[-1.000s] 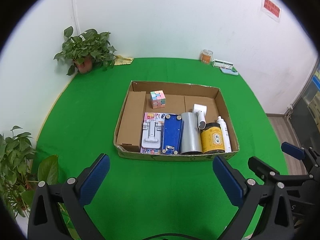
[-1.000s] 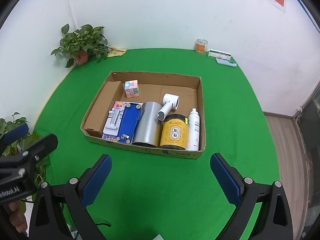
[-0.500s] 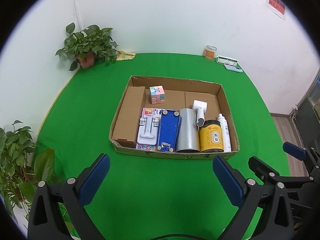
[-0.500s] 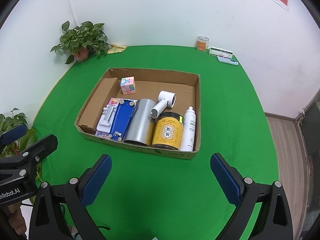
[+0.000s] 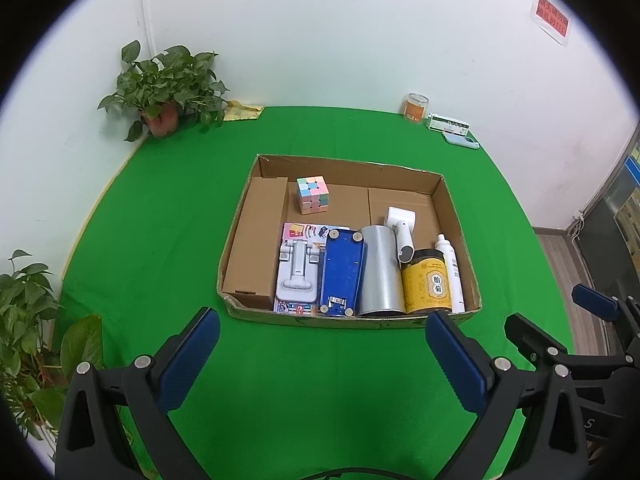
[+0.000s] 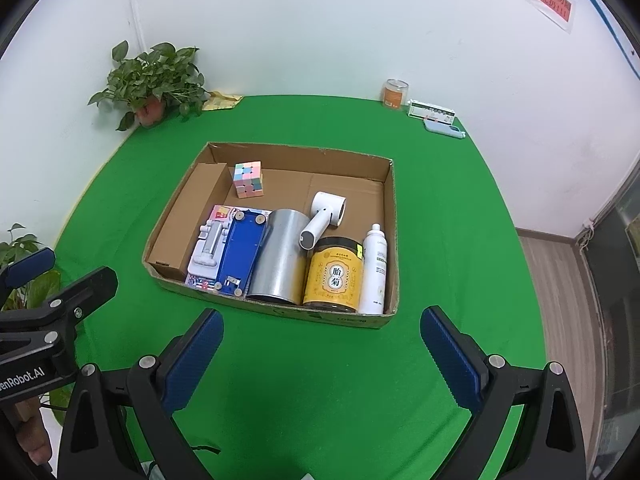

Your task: Organize rigid objects

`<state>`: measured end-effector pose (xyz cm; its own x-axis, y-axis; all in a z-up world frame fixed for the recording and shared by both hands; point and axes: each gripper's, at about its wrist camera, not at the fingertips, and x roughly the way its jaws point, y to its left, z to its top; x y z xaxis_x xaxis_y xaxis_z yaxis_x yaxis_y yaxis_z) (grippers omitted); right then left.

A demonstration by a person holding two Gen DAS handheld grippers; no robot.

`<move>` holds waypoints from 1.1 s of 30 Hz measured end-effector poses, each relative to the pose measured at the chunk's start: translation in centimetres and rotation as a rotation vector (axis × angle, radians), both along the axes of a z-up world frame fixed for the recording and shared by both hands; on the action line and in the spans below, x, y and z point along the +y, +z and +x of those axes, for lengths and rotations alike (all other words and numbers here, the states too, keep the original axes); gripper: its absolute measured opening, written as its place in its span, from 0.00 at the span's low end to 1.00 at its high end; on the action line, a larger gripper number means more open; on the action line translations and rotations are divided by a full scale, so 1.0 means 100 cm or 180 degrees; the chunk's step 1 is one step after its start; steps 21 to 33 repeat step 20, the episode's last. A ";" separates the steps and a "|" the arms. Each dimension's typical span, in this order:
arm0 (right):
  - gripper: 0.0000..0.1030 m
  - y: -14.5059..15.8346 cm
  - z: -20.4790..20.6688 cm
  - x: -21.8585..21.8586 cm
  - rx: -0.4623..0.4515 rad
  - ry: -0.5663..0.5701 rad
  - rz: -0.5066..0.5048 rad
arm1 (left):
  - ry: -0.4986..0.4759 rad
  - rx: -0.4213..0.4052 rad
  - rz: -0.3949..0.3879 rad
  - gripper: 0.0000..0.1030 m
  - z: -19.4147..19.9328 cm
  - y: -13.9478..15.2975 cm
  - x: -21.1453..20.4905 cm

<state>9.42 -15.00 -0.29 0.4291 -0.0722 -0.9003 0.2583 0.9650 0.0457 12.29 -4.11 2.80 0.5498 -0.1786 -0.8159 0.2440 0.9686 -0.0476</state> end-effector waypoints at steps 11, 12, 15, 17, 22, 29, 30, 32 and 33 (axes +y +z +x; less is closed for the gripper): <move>0.97 -0.017 0.014 0.016 0.0147 -0.0017 -0.0040 | -0.0049 0.0169 -0.0081 0.99 0.019 -0.018 0.017; 0.97 -0.019 0.016 0.017 0.0161 -0.0019 -0.0029 | -0.0051 0.0175 -0.0072 0.99 0.020 -0.019 0.018; 0.97 -0.027 0.024 0.017 0.0190 -0.0014 -0.0004 | -0.0058 0.0045 -0.0028 0.99 0.021 -0.019 0.020; 0.97 -0.031 0.030 0.017 0.0200 -0.0001 0.0001 | -0.0099 -0.0061 -0.0029 0.99 0.021 -0.016 0.021; 0.97 -0.033 0.035 0.017 0.0204 0.0008 0.0004 | -0.0072 0.0007 0.0036 0.99 0.031 -0.022 0.019; 0.97 -0.033 0.035 0.017 0.0204 0.0008 0.0004 | -0.0072 0.0007 0.0036 0.99 0.031 -0.022 0.019; 0.97 -0.033 0.035 0.017 0.0204 0.0008 0.0004 | -0.0072 0.0007 0.0036 0.99 0.031 -0.022 0.019; 0.97 -0.033 0.035 0.017 0.0204 0.0008 0.0004 | -0.0072 0.0007 0.0036 0.99 0.031 -0.022 0.019; 0.97 -0.033 0.035 0.017 0.0204 0.0008 0.0004 | -0.0072 0.0007 0.0036 0.99 0.031 -0.022 0.019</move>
